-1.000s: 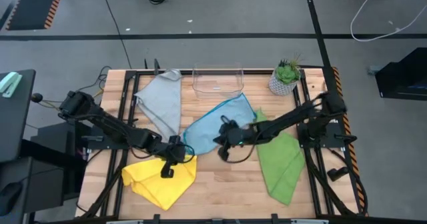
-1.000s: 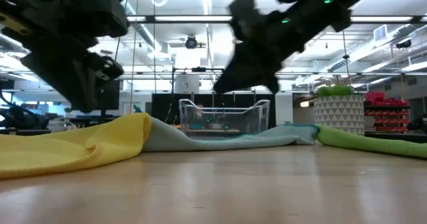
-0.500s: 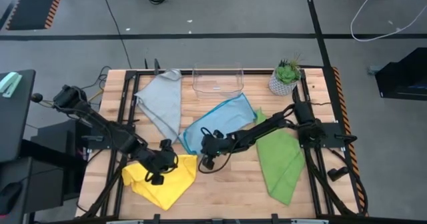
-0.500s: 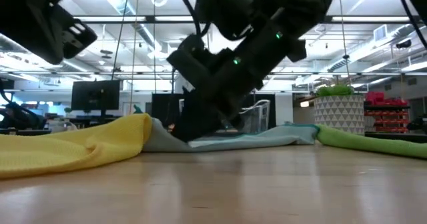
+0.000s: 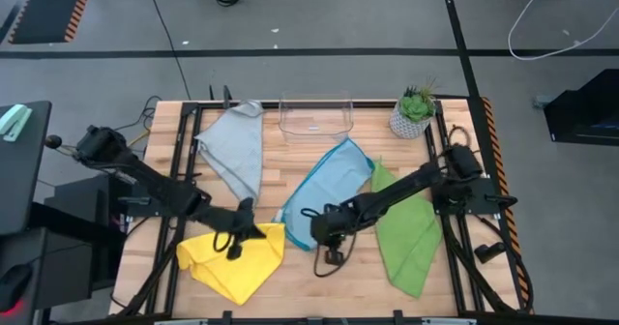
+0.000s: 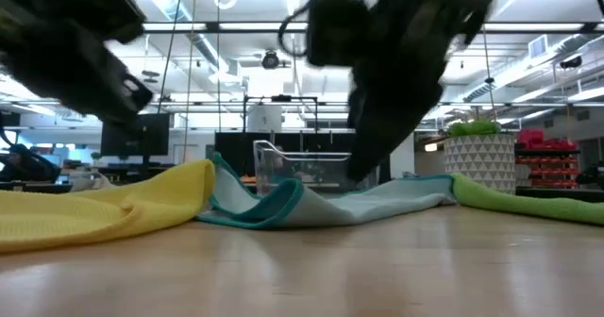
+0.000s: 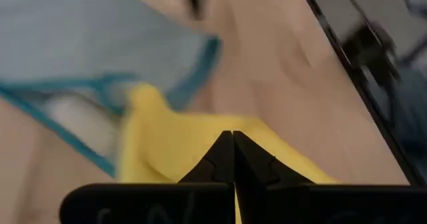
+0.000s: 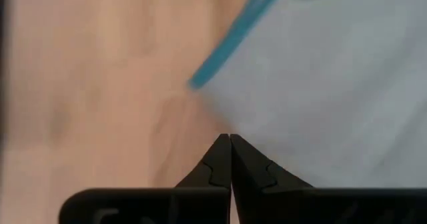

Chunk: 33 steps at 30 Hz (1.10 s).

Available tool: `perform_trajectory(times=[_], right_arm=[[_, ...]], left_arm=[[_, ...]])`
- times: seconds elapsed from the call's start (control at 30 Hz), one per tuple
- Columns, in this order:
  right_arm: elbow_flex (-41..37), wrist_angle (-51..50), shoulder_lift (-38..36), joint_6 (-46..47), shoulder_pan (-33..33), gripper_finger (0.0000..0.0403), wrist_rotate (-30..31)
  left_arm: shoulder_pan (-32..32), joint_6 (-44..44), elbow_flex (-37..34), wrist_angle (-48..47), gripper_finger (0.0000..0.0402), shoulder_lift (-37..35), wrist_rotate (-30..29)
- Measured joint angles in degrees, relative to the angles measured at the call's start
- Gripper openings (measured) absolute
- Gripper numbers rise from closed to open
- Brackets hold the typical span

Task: Fold microfiber towels
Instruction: Fold the blue microfiber towel

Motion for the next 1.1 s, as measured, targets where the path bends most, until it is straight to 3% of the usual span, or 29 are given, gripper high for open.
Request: perform_trajectory(times=[0.13,0.33,0.4,0.5,0.63,0.77,1.1], right_arm=[[0.0,-5.3,-7.5,1.3,0.9,0.001,2.0],[0.1,-23.5,-18.0,14.7,-3.4,0.0004,24.2],[-0.1,-28.7,-19.4,17.0,-6.9,0.0004,28.0],[-4.4,-25.9,-20.1,16.0,-13.0,0.0004,27.4],[-15.6,-10.1,-19.8,13.3,-21.2,0.0002,21.3],[-23.7,1.0,-19.0,14.6,-26.7,0.0003,20.3],[-26.4,9.6,-15.4,11.8,-30.9,0.0003,20.0]], left_arm=[[5.8,3.0,-0.9,0.8,0.0003,1.5,0.0],[9.8,9.1,-0.7,4.7,0.0004,4.8,4.0],[10.9,10.0,-0.7,5.8,0.0004,5.8,6.0],[12.2,10.6,-0.7,6.5,0.0004,7.1,8.6],[12.8,10.9,-0.8,6.0,0.0004,7.6,9.5],[12.7,10.8,-0.8,5.1,0.0005,7.6,9.6],[15.1,9.7,-0.7,2.3,0.0008,6.9,9.5]])
